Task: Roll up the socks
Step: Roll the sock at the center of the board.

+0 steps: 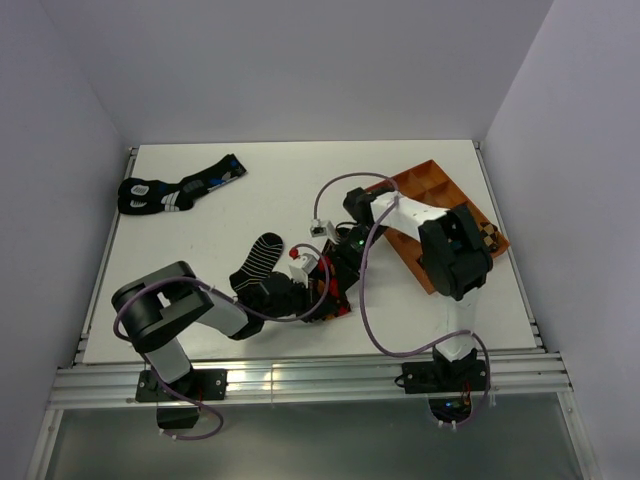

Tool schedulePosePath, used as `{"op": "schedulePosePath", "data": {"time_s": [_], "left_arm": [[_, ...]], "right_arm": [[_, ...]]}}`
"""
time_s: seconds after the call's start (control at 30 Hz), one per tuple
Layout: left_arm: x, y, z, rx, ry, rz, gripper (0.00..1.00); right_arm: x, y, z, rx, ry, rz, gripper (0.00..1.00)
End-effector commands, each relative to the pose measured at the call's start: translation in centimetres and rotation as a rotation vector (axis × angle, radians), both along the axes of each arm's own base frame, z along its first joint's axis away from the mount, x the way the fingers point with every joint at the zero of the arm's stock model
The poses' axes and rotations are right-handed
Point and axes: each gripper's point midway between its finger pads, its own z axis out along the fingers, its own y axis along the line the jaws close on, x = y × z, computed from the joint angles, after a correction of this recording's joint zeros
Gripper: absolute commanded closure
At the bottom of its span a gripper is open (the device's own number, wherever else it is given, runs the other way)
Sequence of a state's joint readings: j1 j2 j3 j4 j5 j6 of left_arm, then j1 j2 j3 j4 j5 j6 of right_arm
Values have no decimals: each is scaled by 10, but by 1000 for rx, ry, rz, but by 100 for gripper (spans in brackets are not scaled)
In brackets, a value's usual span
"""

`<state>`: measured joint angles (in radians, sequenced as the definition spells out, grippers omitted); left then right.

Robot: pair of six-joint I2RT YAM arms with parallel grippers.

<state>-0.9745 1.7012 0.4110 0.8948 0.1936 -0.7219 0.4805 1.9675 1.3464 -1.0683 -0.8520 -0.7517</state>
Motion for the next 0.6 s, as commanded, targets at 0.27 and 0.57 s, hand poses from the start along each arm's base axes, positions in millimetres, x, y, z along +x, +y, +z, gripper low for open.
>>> {"op": "schedulePosePath", "data": {"time_s": [0.27,0.57], "left_arm": [[-15,19,-27,99,343,21,100],[-23,22,-30,118,649,-2,100]], "right_arm": [[36,-31,31,41,-345,-171,45],[29,-39,26,6,-735,-80,46]]}}
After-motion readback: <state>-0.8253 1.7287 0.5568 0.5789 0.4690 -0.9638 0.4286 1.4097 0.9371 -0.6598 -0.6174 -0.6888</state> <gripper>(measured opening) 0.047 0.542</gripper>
